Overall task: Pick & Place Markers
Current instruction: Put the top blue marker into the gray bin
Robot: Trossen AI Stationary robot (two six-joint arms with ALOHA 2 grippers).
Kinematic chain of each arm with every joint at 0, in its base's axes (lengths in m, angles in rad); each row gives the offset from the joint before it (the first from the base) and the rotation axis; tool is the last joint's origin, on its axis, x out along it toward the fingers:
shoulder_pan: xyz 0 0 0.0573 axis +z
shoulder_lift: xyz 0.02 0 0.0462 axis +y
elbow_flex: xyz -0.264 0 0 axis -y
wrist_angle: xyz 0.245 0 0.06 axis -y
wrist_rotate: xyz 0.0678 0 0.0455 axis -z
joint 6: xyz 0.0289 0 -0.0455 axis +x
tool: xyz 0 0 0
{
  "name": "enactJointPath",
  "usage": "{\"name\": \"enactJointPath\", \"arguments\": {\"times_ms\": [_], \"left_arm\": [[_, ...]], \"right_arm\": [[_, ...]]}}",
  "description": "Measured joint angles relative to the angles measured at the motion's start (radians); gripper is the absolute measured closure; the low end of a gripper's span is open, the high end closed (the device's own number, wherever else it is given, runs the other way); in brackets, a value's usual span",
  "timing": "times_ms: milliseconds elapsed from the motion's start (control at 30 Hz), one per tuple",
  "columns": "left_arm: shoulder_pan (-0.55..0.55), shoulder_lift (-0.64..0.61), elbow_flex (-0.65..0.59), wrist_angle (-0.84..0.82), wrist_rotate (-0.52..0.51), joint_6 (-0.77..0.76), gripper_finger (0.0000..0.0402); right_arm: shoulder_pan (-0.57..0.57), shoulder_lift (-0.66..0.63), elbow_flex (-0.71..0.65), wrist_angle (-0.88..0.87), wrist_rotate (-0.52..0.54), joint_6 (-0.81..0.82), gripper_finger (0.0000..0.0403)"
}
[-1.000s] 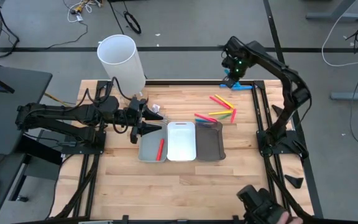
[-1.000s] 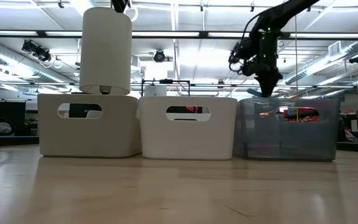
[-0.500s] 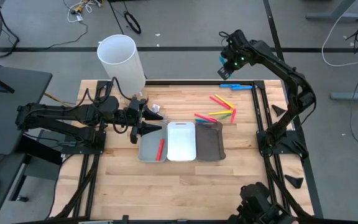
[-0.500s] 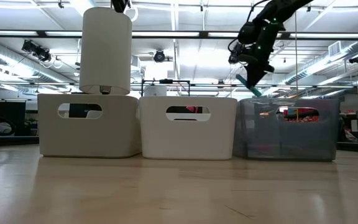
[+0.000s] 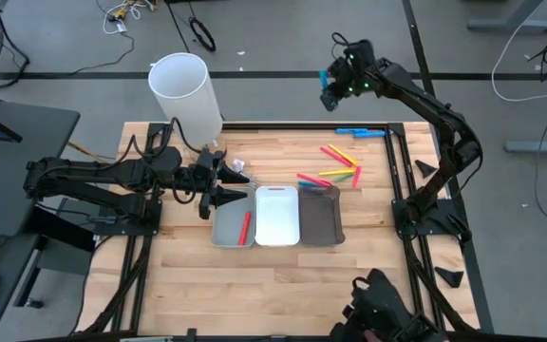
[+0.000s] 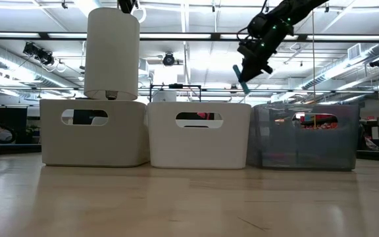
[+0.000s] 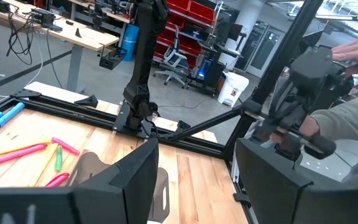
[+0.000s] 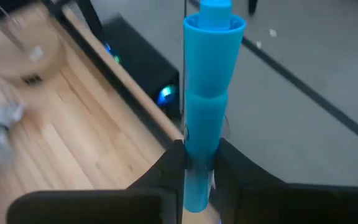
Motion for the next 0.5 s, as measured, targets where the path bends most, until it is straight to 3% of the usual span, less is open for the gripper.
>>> {"name": "enactJointPath", "arguments": {"times_ms": [500], "left_arm": [[0.0,0.0,0.0,0.0,0.0,0.0,0.0181]], "right_arm": [[0.099,0.0,0.0,0.29,-0.235,0.027,0.0351]]}}
